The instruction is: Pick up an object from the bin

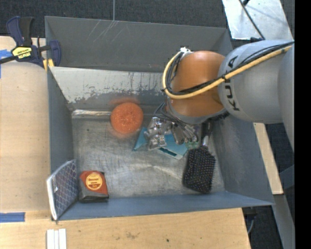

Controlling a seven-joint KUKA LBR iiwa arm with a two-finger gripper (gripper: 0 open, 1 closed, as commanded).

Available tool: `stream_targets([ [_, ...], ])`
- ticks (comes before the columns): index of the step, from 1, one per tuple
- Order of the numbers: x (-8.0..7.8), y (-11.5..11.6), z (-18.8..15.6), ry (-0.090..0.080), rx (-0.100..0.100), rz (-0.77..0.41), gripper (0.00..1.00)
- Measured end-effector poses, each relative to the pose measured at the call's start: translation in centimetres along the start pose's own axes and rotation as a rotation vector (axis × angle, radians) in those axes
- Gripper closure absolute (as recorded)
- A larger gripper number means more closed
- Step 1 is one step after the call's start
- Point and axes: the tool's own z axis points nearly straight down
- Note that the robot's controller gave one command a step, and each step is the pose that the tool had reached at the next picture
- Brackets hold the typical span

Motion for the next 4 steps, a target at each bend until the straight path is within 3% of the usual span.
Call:
stream_targets([
  [1,0.2,-0.2,0.3,0.007,0.003,0.002,0.0],
  [2,-0.1,-0.2,-0.2,-0.007,0.003,0.002,1.0],
  [3,-0.1,-0.2,-0.1,-0.005,0.002,0.002,1.0],
  [4,-1.1,-0.4,-3.6,0.022,0.003,-0.001,1.0],
])
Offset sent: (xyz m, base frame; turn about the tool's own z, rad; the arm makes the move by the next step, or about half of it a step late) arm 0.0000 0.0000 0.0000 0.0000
